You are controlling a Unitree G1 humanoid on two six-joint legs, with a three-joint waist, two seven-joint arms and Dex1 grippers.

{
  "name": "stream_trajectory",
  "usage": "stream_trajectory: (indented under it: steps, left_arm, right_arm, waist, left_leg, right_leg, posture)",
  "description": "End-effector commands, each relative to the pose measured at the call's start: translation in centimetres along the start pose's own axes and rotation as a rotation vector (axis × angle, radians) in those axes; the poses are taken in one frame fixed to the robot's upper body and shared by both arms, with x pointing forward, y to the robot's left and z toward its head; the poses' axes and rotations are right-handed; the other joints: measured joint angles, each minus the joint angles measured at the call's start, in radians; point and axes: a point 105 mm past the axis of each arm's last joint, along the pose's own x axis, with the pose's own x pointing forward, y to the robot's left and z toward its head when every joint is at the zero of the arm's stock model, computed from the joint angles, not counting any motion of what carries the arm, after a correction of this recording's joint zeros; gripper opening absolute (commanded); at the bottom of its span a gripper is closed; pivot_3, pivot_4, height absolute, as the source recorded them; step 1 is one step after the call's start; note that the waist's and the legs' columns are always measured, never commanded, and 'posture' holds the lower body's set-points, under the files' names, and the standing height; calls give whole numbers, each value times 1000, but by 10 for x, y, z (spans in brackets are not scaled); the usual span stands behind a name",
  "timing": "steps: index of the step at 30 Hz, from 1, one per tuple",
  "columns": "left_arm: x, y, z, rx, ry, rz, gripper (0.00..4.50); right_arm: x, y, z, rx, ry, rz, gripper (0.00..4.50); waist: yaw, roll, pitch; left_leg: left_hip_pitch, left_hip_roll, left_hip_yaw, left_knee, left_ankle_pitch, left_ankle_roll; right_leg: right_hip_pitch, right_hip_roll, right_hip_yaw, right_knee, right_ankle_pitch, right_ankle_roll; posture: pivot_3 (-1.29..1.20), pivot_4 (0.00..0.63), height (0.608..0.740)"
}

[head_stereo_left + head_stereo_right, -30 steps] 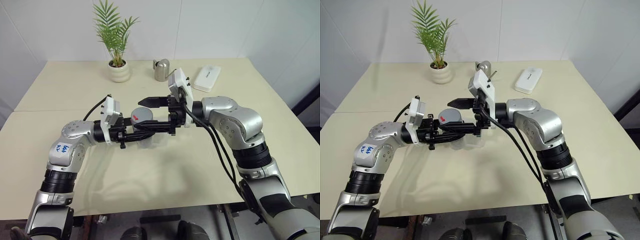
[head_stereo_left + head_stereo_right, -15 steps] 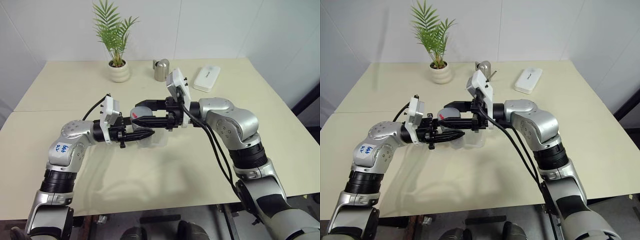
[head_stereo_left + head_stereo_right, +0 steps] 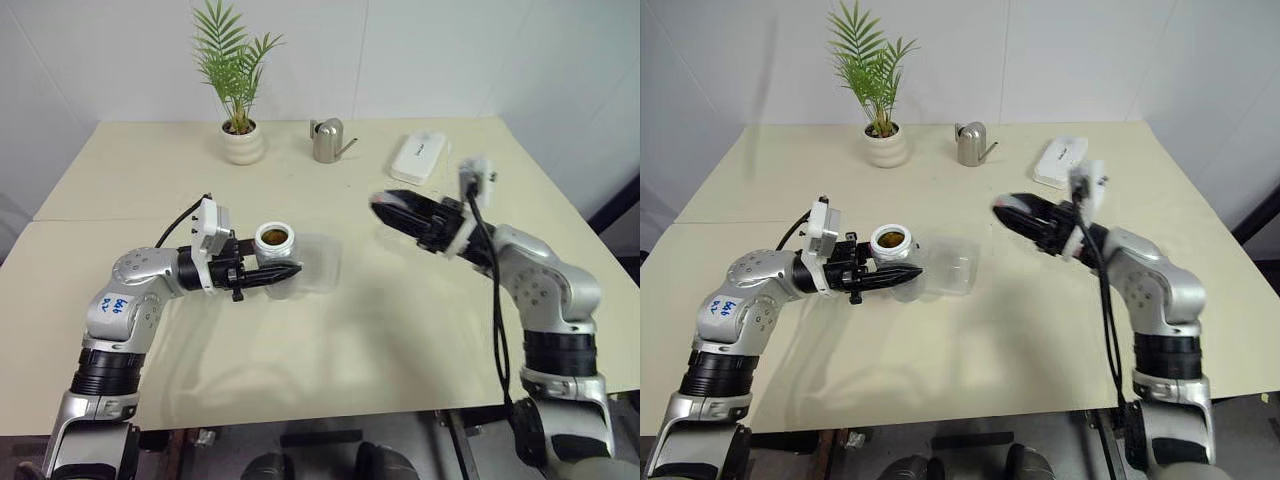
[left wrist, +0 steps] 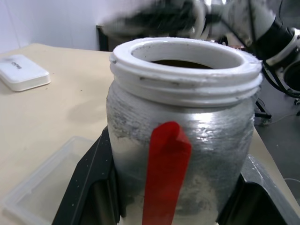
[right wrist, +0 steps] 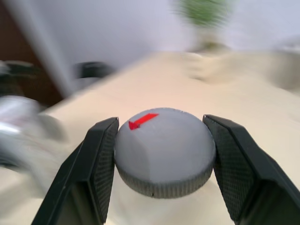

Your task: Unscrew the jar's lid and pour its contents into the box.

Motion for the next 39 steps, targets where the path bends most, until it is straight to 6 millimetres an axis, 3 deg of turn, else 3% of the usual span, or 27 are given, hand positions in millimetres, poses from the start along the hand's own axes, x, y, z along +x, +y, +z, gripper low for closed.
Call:
stream_trajectory:
  steps: [1,3,6,15,16,17,20,25,30,35,39]
  left_arm:
    - [-4,2,20,57,-49,9,1931]
    - [-3,6,23,61,-62,20,1931]
    - [-2,8,24,63,-67,22,1931]
    - [1,10,25,64,-69,21,1931]
    - [0,11,25,64,-69,23,1931]
    - [0,11,25,65,-69,24,1931]
    - [0,11,25,66,-69,26,1931]
    - [-3,13,24,64,-67,41,1931]
    - [-6,26,27,87,-58,92,1931]
    - [-5,44,30,139,-44,143,1931]
    - [2,60,32,182,-28,202,1931]
  right_arm:
    - [-31,-30,-14,-150,-16,-183,2551]
    - [-48,-45,-43,-227,47,-283,2551]
    - [-61,-53,-69,-269,86,-332,2551]
    - [-74,-57,-97,-219,116,-351,2551]
    - [-75,-57,-96,-205,110,-346,3286]
    - [-75,-57,-96,-195,106,-342,3547]
    - [-76,-54,-87,-199,90,-307,4490]
    - [-64,-37,-43,-261,76,-139,4490]
    - [-38,2,-1,-318,107,114,4490]
    - [-23,46,2,-365,221,353,4490]
    - [-11,63,5,-391,213,416,4490]
  waist:
    - [3,0,0]
    - [3,0,0]
    - [2,0,0]
    - [-14,0,0]
    - [-15,0,0]
    - [-16,0,0]
    - [-16,0,0]
    - [-16,2,1]
    - [-19,2,1]
    - [-13,2,1]
    - [9,2,1]
  left_leg:
    - [0,0,0,0,0,0]
    - [0,0,1,-1,0,0]
    - [1,0,3,0,0,0]
    - [3,1,2,0,0,0]
    - [3,1,2,0,0,0]
    - [3,1,2,0,0,0]
    - [3,1,2,1,0,0]
    - [3,1,2,1,0,0]
    - [3,2,2,2,0,0]
    - [3,2,2,2,0,0]
    - [1,0,2,3,-1,2]
  right_leg:
    - [0,0,0,0,0,0]
    - [0,0,0,0,0,0]
    - [0,0,1,0,0,0]
    - [0,1,4,2,0,0]
    - [1,1,4,1,0,0]
    - [1,0,4,1,0,0]
    - [1,1,4,1,0,0]
    - [1,0,4,2,0,0]
    - [1,1,4,2,0,-1]
    - [1,1,3,1,1,-1]
    - [1,0,3,0,1,0]
  posture:
    - [0,150,740]
    - [0,150,740]
    - [0,150,740]
    - [0,150,740]
    - [0,150,740]
    - [0,150,740]
    - [0,150,740]
    - [0,150,740]
    - [0,150,740]
    - [0,150,740]
    - [0,150,740]
